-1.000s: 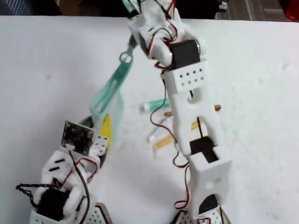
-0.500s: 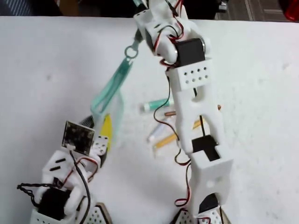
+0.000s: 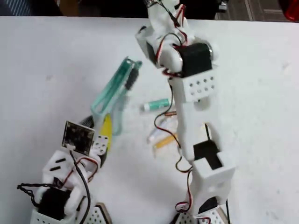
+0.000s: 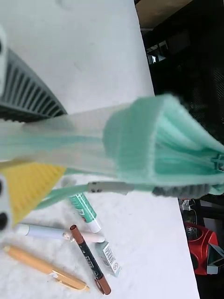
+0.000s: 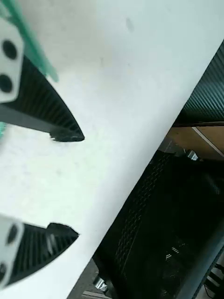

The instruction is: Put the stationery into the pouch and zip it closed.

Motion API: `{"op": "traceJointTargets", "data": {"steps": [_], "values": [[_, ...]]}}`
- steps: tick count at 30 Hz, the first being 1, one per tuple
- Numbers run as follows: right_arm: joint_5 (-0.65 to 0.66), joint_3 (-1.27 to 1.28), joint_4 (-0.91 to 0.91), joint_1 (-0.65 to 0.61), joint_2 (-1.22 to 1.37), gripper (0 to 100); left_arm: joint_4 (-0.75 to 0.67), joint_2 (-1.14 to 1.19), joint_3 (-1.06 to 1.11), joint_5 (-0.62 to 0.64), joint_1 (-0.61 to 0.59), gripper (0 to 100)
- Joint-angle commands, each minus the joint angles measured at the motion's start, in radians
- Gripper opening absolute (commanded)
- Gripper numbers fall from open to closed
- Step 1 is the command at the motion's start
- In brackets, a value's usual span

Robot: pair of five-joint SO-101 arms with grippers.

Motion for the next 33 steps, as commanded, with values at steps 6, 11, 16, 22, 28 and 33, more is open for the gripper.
{"op": "traceJointTargets", "data": {"steps": [6,11,16,22,28,33], "values": [[-0.006,-0.028,0.159,-0.022,-0.087,20.1,-0.023,0.008,0.002,-0.002,0.012,3],[-0.006,-0.028,0.159,-0.047,-0.094,12.8,0.043,0.008,-0.089,0.008,0.012,16],[0.0,-0.028,0.163,-0.045,-0.094,11.3,0.009,0.008,-0.1,0.008,0.012,18],[0.002,0.157,0.163,0.056,-0.166,11.5,-0.038,0.008,-0.1,0.008,0.008,18],[0.221,0.491,0.16,0.189,-0.328,11.3,-0.054,0.008,-0.091,0.006,0.001,18],[0.373,0.801,0.088,0.282,-0.341,11.2,-0.054,0.008,-0.066,0.002,0.001,18]]}}
